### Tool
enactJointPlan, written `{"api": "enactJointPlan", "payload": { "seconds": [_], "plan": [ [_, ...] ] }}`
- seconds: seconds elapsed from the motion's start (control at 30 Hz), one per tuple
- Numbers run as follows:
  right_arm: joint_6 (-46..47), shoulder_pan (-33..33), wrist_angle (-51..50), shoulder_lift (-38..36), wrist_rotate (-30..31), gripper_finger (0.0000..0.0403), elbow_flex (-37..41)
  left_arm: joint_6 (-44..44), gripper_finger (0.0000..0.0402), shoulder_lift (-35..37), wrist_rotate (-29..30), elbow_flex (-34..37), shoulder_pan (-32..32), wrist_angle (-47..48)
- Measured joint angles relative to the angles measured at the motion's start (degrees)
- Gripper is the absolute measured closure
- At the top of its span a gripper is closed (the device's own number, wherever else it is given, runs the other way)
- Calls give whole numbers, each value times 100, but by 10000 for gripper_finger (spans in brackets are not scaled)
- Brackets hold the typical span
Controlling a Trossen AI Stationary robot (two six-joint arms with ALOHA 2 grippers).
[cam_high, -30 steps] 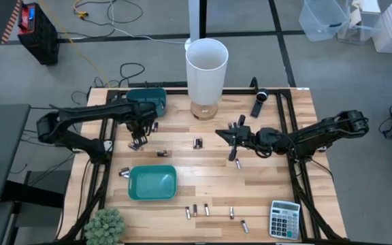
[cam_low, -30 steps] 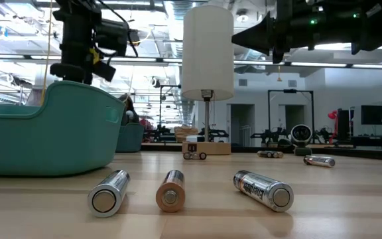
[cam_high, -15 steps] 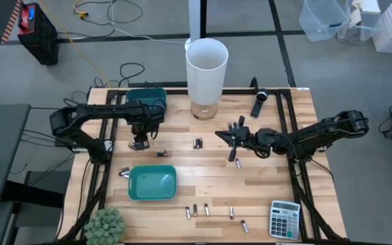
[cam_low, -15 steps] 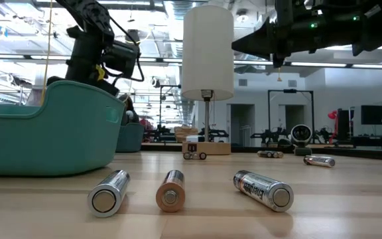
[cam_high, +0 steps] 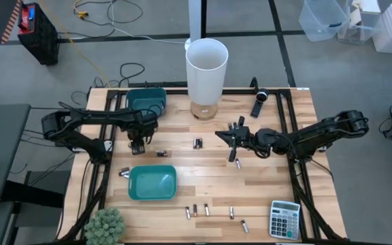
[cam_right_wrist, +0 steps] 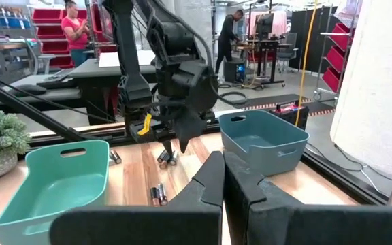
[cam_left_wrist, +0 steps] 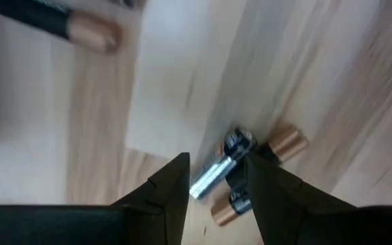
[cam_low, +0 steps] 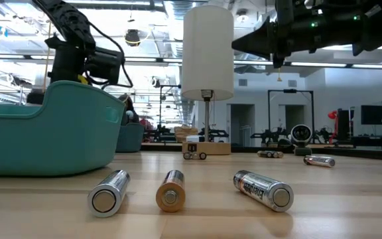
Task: Sort batteries
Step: Put the silver battery into the green bin
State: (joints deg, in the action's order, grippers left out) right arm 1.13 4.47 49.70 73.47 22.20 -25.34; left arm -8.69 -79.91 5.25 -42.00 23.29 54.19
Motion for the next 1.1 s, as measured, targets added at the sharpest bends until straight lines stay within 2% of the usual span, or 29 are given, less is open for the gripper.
{"api": "enactJointPlan", "payload": {
  "seconds": [1.1],
  "plan": [
    [48, 0, 10, 0, 0, 382, -2, -116, 264, 6, -194, 0, 0, -63]
  ]
}}
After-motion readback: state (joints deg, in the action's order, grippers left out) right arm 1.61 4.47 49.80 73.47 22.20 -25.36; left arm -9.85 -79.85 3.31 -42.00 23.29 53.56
